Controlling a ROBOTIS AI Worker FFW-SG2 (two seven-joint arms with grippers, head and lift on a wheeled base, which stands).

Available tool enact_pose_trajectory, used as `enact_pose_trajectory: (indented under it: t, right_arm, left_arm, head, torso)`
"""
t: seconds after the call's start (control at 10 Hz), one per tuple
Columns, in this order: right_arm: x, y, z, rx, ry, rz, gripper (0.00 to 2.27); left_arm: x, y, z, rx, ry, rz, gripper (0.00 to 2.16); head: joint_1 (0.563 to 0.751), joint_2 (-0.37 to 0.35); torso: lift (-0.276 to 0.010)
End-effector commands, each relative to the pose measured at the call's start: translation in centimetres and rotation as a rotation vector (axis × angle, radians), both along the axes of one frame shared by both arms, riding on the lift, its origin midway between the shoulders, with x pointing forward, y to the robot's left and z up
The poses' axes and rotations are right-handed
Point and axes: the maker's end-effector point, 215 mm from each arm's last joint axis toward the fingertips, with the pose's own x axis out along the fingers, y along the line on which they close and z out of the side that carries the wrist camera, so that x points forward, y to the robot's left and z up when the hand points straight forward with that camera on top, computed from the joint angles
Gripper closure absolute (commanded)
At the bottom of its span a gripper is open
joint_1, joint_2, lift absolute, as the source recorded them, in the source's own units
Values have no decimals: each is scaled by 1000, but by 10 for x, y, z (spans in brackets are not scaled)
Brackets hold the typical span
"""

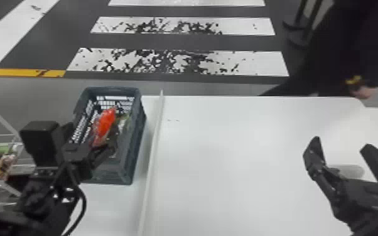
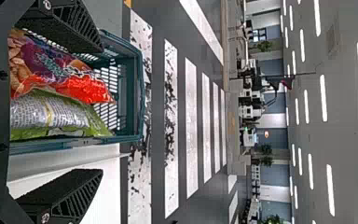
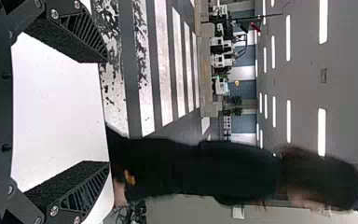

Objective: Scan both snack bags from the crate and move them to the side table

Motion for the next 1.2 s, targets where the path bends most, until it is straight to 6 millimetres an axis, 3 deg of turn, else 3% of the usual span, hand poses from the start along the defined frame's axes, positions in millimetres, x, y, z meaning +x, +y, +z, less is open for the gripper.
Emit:
enact_pose_trajectory:
  t: [0.0,0.2,0.5,1.1]
  right_arm:
    - [-1,1,0,-4,2,4,151]
    - [-2,0,-1,-13,6,6,147]
    - [-2,0,-2,-18,10,5,147]
    - [-1,0,-8,-23,20,8,147]
  left_arm:
    - [15,7,-10,-2,13,19,80]
    - [32,24,-34,18,39,91,80]
    - [56,32,-64,45,81,113,80]
    - [70,53,-73,92,96,164,80]
  head:
    - [695,61]
    - [695,74]
    - [695,96]
    - [695,116]
  torso:
    - [-29]
    - [-29]
    - [-29]
    - [-29]
